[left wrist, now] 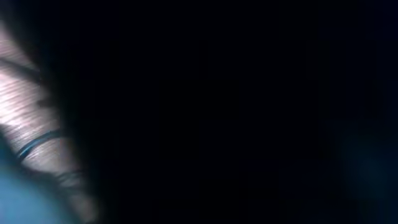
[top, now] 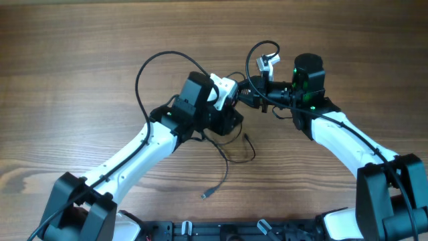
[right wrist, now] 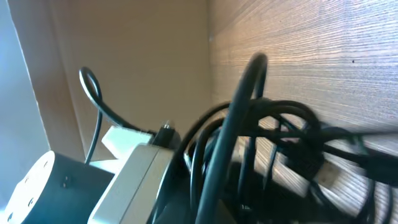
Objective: Untangle cables
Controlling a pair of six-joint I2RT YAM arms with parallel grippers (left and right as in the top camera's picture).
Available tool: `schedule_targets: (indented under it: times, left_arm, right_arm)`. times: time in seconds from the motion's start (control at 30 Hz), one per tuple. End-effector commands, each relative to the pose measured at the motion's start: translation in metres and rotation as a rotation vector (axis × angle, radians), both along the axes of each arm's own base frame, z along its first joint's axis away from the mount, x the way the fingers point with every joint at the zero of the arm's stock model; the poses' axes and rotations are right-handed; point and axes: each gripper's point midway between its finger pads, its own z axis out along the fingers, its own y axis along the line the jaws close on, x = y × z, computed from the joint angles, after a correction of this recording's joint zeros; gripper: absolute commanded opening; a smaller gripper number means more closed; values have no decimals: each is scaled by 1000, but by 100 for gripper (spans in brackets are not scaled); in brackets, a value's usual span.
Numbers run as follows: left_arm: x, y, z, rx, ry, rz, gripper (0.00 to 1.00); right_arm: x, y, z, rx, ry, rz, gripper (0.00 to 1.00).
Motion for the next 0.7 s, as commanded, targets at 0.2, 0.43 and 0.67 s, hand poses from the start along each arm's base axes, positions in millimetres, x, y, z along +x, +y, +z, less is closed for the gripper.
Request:
schedule_targets:
  times: [0.2, 0.43, 0.67]
  left_arm:
    - [-20, 27, -27, 156, 98, 30, 4]
    - [-5, 55, -26, 200, 88, 124, 4]
    - [13, 97, -12, 187, 89, 253, 4]
  right_arm:
    - [14, -11, 0, -5, 0, -57, 4]
    - [3, -15, -11, -32, -10, -3, 4]
    - [-13, -53, -105, -424, 198, -142, 4]
